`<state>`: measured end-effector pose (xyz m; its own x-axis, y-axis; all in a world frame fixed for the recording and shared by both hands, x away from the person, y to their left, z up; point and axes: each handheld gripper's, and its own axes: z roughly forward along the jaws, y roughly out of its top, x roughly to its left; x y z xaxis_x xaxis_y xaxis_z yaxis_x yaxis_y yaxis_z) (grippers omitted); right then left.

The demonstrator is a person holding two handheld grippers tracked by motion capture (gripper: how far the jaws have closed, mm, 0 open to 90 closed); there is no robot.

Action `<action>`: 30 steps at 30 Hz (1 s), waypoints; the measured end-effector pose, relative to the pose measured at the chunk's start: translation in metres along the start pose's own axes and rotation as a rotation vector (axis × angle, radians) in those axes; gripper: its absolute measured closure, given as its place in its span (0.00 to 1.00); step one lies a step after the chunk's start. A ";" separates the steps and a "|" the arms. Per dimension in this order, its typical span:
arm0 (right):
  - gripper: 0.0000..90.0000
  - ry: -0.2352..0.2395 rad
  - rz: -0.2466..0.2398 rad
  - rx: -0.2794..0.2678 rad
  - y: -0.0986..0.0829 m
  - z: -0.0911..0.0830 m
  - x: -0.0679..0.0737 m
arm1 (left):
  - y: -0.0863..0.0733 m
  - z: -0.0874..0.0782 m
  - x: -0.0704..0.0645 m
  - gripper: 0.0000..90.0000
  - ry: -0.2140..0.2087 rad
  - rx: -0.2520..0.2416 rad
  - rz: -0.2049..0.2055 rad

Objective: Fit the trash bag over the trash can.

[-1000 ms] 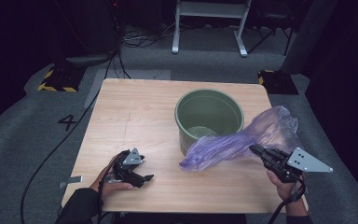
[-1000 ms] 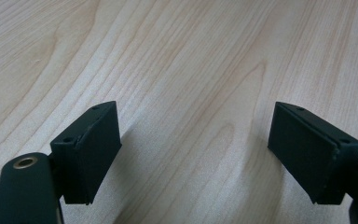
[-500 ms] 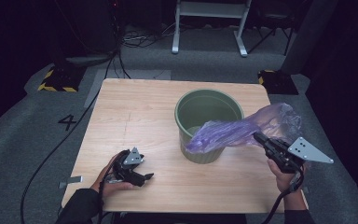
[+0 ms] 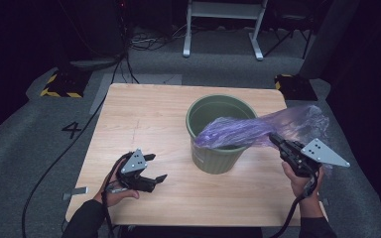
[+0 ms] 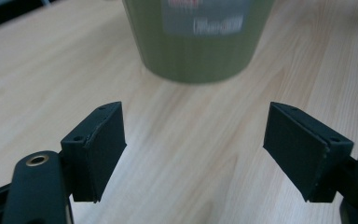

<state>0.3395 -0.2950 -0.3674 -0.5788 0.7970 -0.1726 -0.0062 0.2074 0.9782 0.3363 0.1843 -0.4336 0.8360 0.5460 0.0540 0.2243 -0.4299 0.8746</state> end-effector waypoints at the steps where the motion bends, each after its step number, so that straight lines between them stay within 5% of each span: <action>1: 1.00 0.000 -0.003 0.002 0.000 0.001 0.000 | 0.005 -0.004 0.001 0.23 0.003 -0.023 0.004; 5: 1.00 -0.011 -0.022 0.015 0.004 0.004 0.001 | 0.030 -0.012 0.004 0.23 -0.016 -0.106 -0.001; 10: 1.00 -0.038 -0.022 0.019 0.007 0.004 0.001 | 0.062 -0.013 -0.007 0.23 -0.040 -0.163 0.076; 16: 1.00 -0.043 -0.023 0.027 0.006 0.006 0.000 | 0.089 -0.007 -0.011 0.24 -0.042 -0.165 0.119; 22: 1.00 -0.038 -0.031 0.032 0.008 0.009 -0.001 | 0.105 -0.002 0.000 0.25 -0.013 -0.143 0.151; 30: 1.00 -0.031 -0.055 0.051 0.012 0.018 0.002 | 0.142 0.007 0.014 0.25 -0.048 -0.168 0.147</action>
<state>0.3531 -0.2804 -0.3578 -0.5536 0.8003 -0.2302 0.0050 0.2796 0.9601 0.3835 0.1256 -0.3124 0.8774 0.4498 0.1671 0.0152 -0.3742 0.9272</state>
